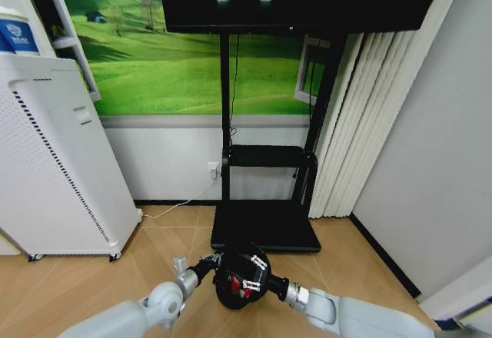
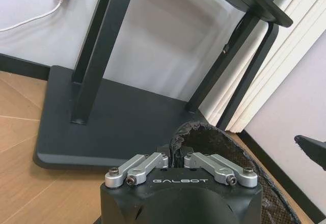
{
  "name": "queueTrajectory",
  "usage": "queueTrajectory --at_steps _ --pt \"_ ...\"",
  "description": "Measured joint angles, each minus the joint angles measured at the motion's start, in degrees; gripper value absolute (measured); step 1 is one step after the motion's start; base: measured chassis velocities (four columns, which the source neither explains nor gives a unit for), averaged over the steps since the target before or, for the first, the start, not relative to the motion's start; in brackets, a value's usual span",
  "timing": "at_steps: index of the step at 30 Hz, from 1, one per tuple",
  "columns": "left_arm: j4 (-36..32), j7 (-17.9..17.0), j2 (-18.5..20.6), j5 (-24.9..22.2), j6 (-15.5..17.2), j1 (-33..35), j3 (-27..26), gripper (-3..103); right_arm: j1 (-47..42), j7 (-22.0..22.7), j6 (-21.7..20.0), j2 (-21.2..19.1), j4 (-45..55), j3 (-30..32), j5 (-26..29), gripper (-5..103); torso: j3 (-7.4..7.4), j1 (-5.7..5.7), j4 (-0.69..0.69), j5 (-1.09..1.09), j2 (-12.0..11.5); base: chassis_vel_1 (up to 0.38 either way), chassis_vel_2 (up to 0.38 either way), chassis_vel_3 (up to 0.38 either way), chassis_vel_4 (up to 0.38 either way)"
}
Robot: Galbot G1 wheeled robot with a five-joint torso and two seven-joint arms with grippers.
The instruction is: Pick up the trash bin and place the garbage on the floor into it.
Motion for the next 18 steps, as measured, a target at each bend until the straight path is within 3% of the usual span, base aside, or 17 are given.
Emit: queueTrajectory --at_steps 5,7,12,18 --pt "1.29 -3.37 -1.05 1.07 -0.77 1.03 -3.51 7 -3.56 1.63 0.0 -1.06 -0.99 5.93 -0.01 90 0.0 0.0 -0.01 0.0 0.0 0.0 0.0 0.0 0.0" --pt "1.88 -5.22 -0.88 1.89 -1.15 2.12 -6.53 7 -6.31 2.32 0.0 -2.04 -2.5 11.33 -0.19 99 0.0 0.0 -0.01 0.01 0.0 0.0 0.0 0.0 0.0" --pt "-0.75 -7.23 1.01 1.43 -1.29 3.62 -10.1 7 -10.07 3.39 0.01 -5.23 -3.49 19.23 -1.17 100 0.0 0.0 0.0 -0.01 0.0 0.0 0.0 0.0 0.0" --pt "-7.82 -8.0 6.66 1.82 -1.5 8.62 -13.99 7 -18.82 4.48 0.07 -9.88 -1.16 29.75 -3.25 100 0.0 0.0 -0.02 0.03 0.0 0.0 0.0 0.0 0.0"
